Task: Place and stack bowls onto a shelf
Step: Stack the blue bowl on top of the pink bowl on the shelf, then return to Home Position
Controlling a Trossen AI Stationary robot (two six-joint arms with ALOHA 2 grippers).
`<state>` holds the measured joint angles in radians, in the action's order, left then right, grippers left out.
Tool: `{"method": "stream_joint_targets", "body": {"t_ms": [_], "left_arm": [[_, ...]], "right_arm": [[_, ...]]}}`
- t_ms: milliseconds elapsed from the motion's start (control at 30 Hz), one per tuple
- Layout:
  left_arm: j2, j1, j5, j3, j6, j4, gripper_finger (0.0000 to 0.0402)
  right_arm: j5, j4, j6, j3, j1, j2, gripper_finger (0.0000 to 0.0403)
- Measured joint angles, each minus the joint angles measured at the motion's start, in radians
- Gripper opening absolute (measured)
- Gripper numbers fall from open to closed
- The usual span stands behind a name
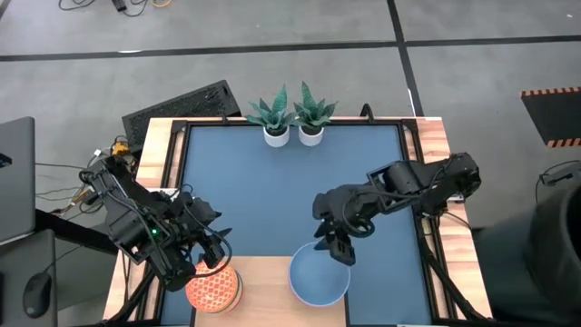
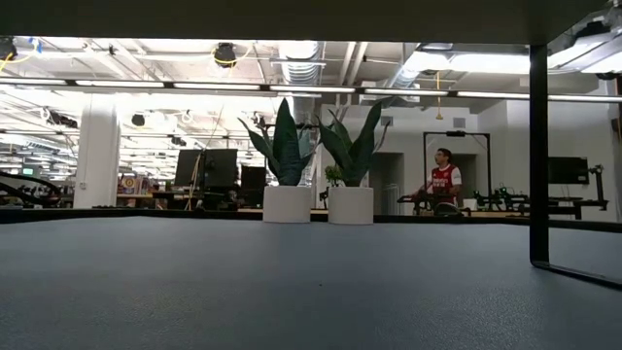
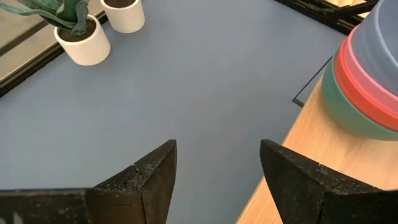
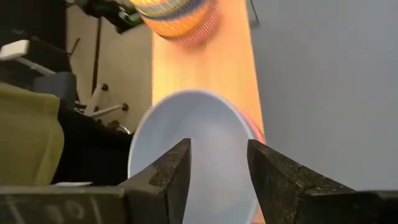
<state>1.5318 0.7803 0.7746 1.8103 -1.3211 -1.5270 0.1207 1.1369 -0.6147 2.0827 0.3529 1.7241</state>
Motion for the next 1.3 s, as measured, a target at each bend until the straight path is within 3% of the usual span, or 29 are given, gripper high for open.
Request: {"method": "stream_joint_targets", "body": {"t_ms": [100, 233, 367, 733, 1100, 1300], "left_arm": [[0.000, 0.000, 0.000, 0.000, 0.000, 0.008, 0.0215], [0.000, 0.000, 0.000, 0.000, 0.018, 0.040, 0.0215], [0.000, 0.000, 0.000, 0.000, 0.019, 0.050, 0.0215], [0.000, 0.000, -0.003, 0.000, 0.020, 0.052, 0.0215], [0.000, 0.000, -0.002, 0.000, 0.020, 0.051, 0.0215], [0.000, 0.000, 0.111, 0.000, 0.032, 0.075, 0.0215]], "right_arm": [[-0.007, -0.099, 0.104, 0.000, 0.022, 0.001, 0.0180], [0.077, -0.252, 0.218, -0.036, 0.042, -0.001, 0.0175], [0.078, -0.250, 0.246, -0.078, 0.037, 0.003, 0.0169], [0.111, -0.314, 0.248, -0.265, -0.015, 0.002, 0.0150], [0.118, -0.331, 0.225, -0.276, -0.043, -0.023, 0.0134], [0.110, -0.500, 0.181, -0.274, -0.039, -0.154, 0.0134]]}}
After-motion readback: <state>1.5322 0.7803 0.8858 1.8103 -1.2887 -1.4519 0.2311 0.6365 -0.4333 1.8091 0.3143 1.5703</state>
